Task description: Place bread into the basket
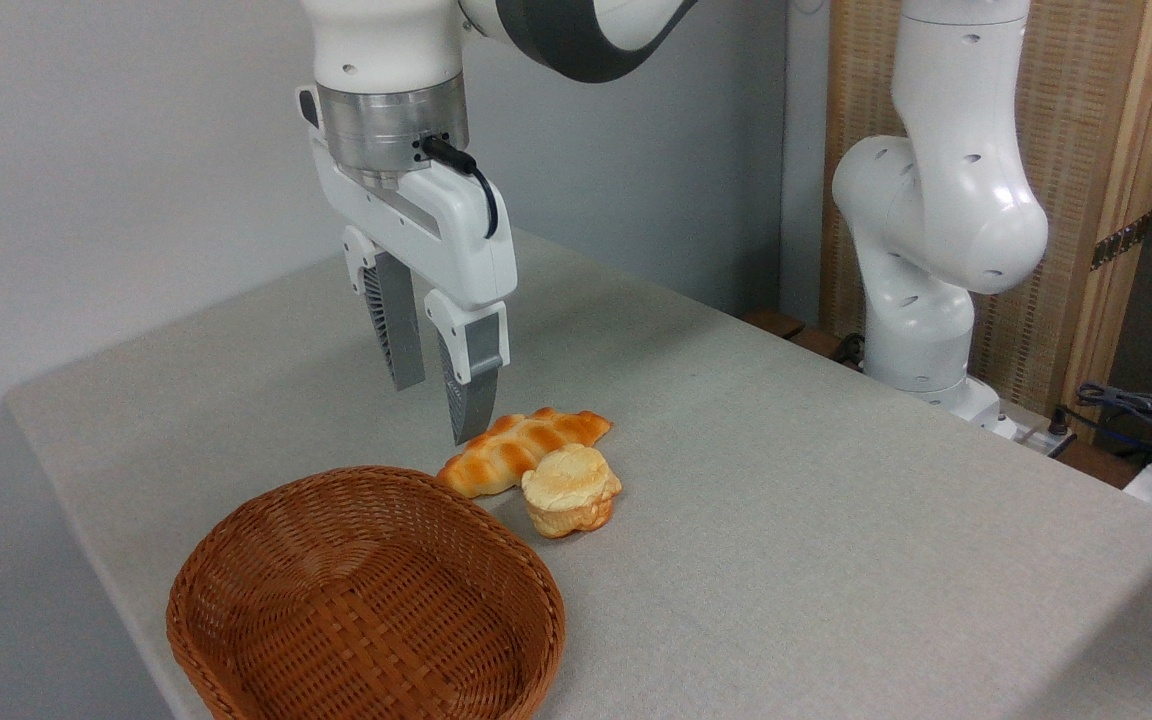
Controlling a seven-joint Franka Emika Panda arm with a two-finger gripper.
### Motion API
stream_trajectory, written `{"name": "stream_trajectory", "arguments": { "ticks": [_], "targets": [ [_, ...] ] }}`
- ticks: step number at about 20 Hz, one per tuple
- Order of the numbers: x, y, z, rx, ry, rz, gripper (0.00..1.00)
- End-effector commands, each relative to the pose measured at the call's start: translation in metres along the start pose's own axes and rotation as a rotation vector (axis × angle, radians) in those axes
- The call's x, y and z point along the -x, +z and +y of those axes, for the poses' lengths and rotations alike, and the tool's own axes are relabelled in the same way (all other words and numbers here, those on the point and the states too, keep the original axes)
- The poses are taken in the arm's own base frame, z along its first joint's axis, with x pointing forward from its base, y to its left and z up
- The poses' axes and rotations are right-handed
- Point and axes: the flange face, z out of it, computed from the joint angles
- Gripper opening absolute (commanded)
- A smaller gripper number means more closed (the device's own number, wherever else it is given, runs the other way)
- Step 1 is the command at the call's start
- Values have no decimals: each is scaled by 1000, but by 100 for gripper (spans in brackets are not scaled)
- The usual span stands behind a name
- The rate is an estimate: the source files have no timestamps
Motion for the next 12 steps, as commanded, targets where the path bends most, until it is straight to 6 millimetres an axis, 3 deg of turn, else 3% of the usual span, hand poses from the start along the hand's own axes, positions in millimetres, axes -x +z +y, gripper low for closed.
{"name": "stream_trajectory", "arguments": {
  "ticks": [1,12],
  "targets": [
    [3,-3,-7,-2,-21,7,100],
    [6,-4,-10,-6,-32,6,100]
  ]
}}
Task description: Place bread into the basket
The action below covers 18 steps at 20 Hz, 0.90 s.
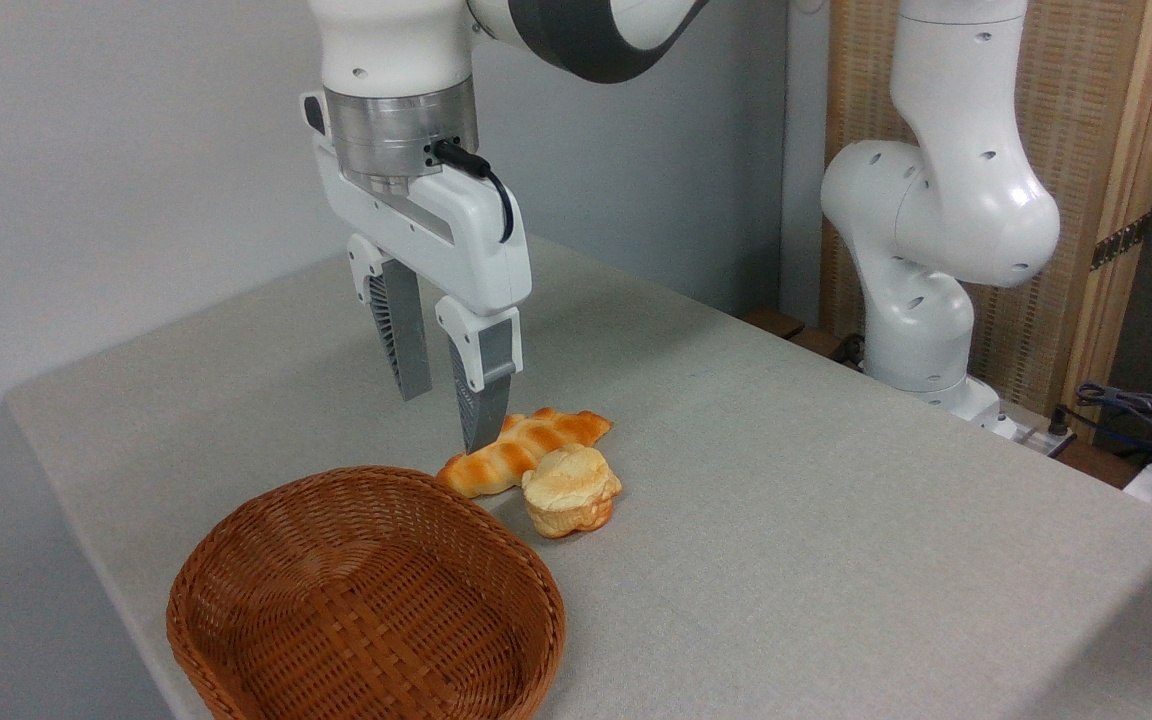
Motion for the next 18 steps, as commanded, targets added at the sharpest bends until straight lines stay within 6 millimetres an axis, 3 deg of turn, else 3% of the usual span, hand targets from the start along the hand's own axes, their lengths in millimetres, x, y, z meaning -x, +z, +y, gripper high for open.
{"name": "stream_trajectory", "arguments": {
  "ticks": [1,11,18],
  "targets": [
    [-2,-3,-1,4,-6,12,100],
    [-6,3,9,18,11,-2,100],
    [-5,55,61,95,84,-87,100]
  ]
}}
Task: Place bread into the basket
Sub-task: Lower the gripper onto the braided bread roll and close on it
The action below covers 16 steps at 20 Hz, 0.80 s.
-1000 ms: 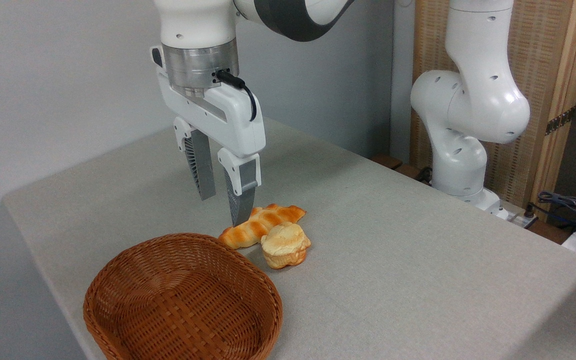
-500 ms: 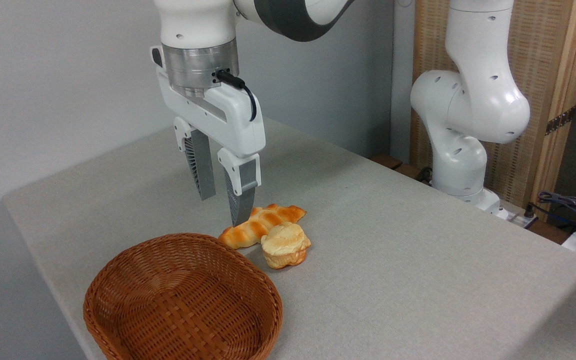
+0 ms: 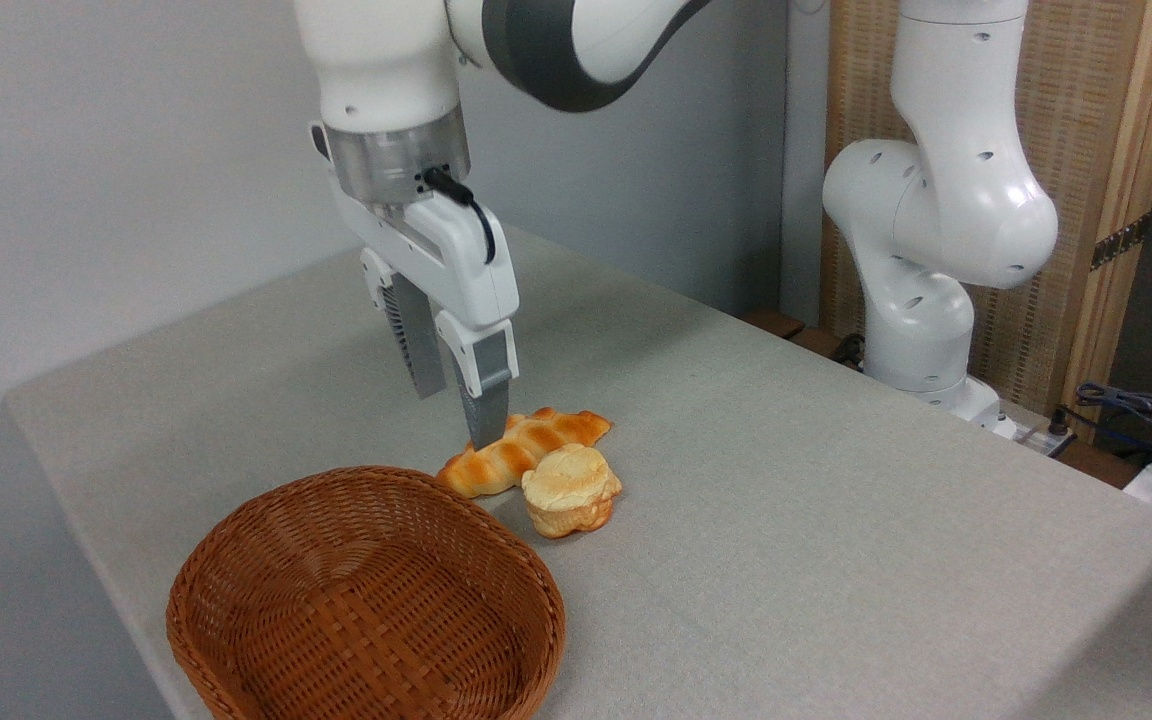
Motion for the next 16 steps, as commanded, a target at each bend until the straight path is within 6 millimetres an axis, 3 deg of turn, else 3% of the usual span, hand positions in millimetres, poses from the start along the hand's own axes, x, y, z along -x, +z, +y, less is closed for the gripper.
{"name": "stream_trajectory", "arguments": {
  "ticks": [1,7,16],
  "targets": [
    [5,28,30,48,30,-37,100],
    [-16,62,59,75,101,-90,100],
    [-45,121,61,65,138,-100,100]
  ]
}}
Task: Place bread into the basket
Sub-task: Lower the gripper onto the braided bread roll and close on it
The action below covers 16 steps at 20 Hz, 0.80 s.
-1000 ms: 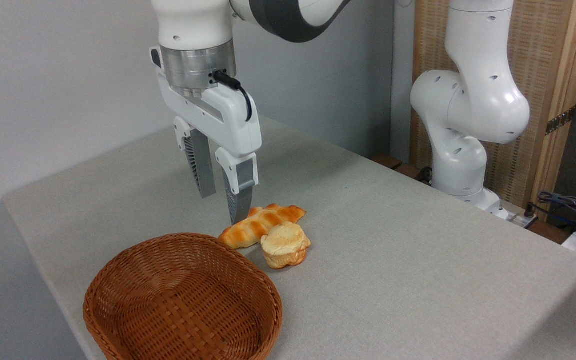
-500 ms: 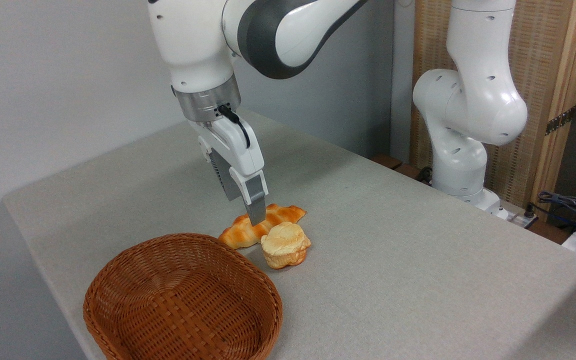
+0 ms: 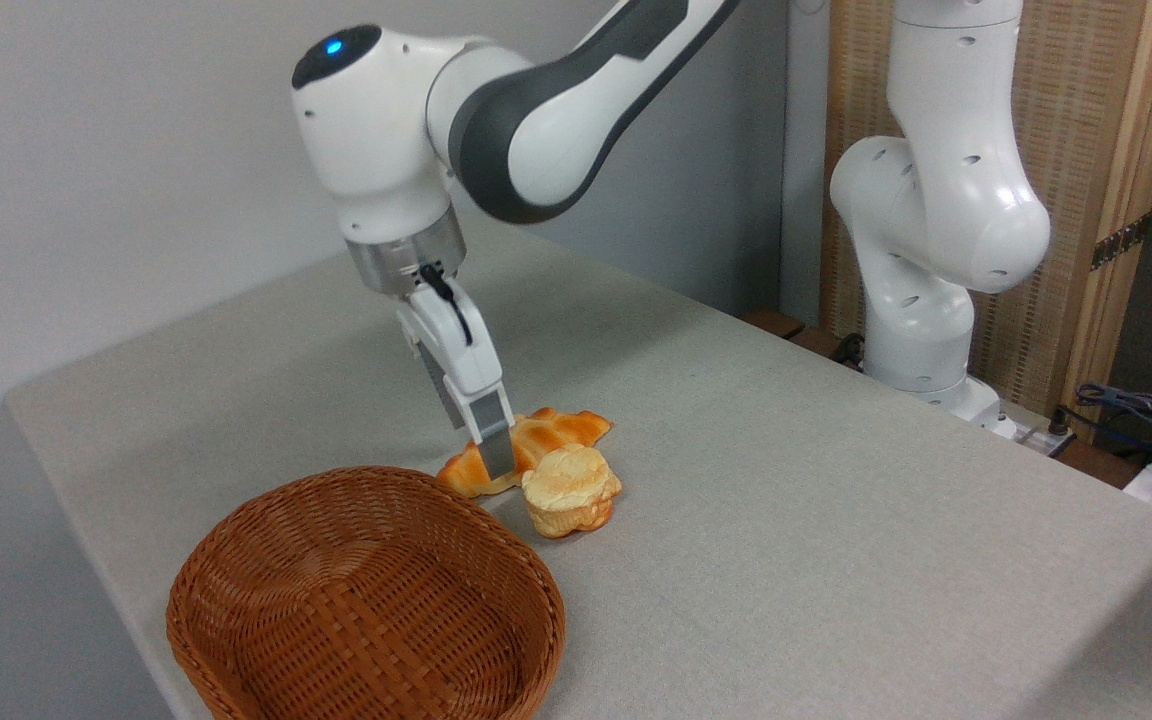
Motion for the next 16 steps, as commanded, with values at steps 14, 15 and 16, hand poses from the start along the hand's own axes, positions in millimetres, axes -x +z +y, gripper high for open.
{"name": "stream_trajectory", "arguments": {
  "ticks": [14,15,16],
  "targets": [
    [-8,20,-1,13,9,-24,39],
    [-8,20,-1,13,9,-24,39],
    [-9,21,-1,14,9,-25,39]
  ]
}}
